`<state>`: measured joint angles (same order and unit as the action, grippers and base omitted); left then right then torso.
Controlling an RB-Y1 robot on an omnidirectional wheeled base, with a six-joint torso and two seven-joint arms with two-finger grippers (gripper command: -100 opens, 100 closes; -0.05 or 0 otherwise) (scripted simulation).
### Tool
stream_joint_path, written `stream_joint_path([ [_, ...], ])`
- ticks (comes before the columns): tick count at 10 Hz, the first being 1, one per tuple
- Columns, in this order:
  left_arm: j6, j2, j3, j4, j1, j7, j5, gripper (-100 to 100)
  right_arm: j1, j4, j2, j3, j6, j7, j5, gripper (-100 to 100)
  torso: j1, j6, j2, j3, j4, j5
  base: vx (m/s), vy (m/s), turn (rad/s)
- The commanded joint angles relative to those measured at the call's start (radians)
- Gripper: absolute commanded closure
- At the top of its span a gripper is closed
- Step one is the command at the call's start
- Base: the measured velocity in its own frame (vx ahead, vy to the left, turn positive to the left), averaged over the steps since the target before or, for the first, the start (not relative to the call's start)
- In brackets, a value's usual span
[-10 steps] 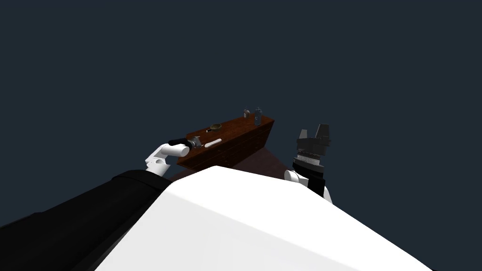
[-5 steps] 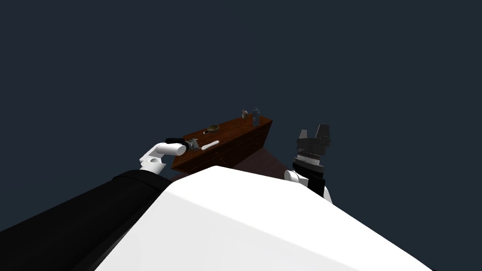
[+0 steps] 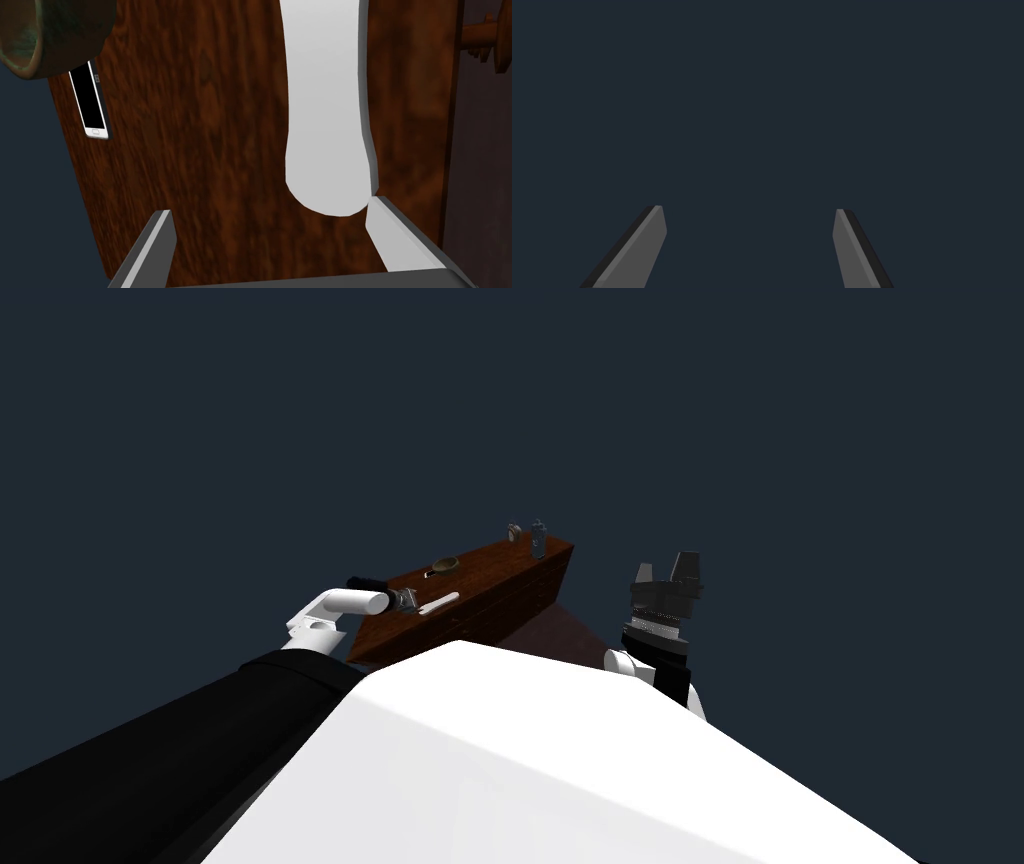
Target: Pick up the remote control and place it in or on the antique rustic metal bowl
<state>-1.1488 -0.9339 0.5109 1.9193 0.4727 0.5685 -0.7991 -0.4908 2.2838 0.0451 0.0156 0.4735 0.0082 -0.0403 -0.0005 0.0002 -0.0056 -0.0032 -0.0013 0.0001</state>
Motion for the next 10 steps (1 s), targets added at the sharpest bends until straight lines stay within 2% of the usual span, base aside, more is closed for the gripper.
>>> stream_joint_path([
  [1,-0.05,-0.006,0.007,-0.014,0.006,-0.003,-0.022,-100,0.0,0.0,0.0,0.0,0.0,0.0,0.0,0,0.0,0.0,0.0,0.0,0.0,0.0,0.068,0.002,-0.048],
  [2,-0.082,-0.022,0.017,-0.036,0.009,-0.003,-0.061,-100,0.0,0.0,0.0,0.0,0.0,0.0,0.0,0,0.0,-0.001,0.001,0.0,0.0,0.0,0.064,-0.001,-0.087],
  [3,-0.11,-0.022,0.017,-0.036,0.009,-0.003,-0.061,-100,0.0,0.0,0.0,0.0,0.0,0.0,0.0,0,0.0,0.0,0.001,0.001,0.0,0.0,0.059,-0.007,-0.046],
  [4,-0.117,-0.022,0.017,-0.036,0.009,-0.003,-0.061,-100,0.0,0.0,0.0,0.0,0.0,0.0,0.0,0,0.0,0.0,0.002,0.001,0.0,0.0,0.03,-0.007,0.004],
  [5,-0.157,-0.036,0.025,-0.059,0.013,-0.003,-0.099,-100,0.0,0.0,0.0,0.0,0.0,0.0,0.0,0,0.0,-0.001,0.003,0.002,0.001,0.0,0.058,-0.007,-0.089],
  [6,-0.173,-0.036,0.025,-0.059,0.013,-0.003,-0.099,-100,0.0,0.0,0.0,0.0,0.0,0.0,0.0,0,0.0,0.0,0.002,0.001,0.0,0.0,0.059,0.002,-0.057],
  [7,-0.209,-0.047,0.031,-0.08,0.018,-0.005,-0.136,-100,0.0,0.0,0.0,0.0,0.0,0.0,0.0,0,0.0,-0.001,0.002,0.001,0.0,0.0,0.079,0.014,-0.093],
  [8,-0.226,-0.047,0.031,-0.08,0.018,-0.005,-0.136,-100,0.0,0.0,0.0,0.0,0.0,0.0,0.0,0,0.001,0.0,0.001,0.0,0.0,0.0,0.066,0.005,-0.049],
  [9,-0.262,-0.057,0.037,-0.101,0.022,-0.007,-0.17,-100,0.0,0.0,0.0,0.0,0.0,0.0,0.0,0,0.0,-0.001,0.001,0.001,0.0,0.0,0.064,-0.006,-0.082],
  [10,-0.275,-0.057,0.037,-0.101,0.022,-0.007,-0.17,-100,0.0,0.0,0.0,0.0,0.0,0.0,0.0,0,0.0,0.0,0.001,0.001,0.0,0.0,0.061,0.003,-0.042],
])
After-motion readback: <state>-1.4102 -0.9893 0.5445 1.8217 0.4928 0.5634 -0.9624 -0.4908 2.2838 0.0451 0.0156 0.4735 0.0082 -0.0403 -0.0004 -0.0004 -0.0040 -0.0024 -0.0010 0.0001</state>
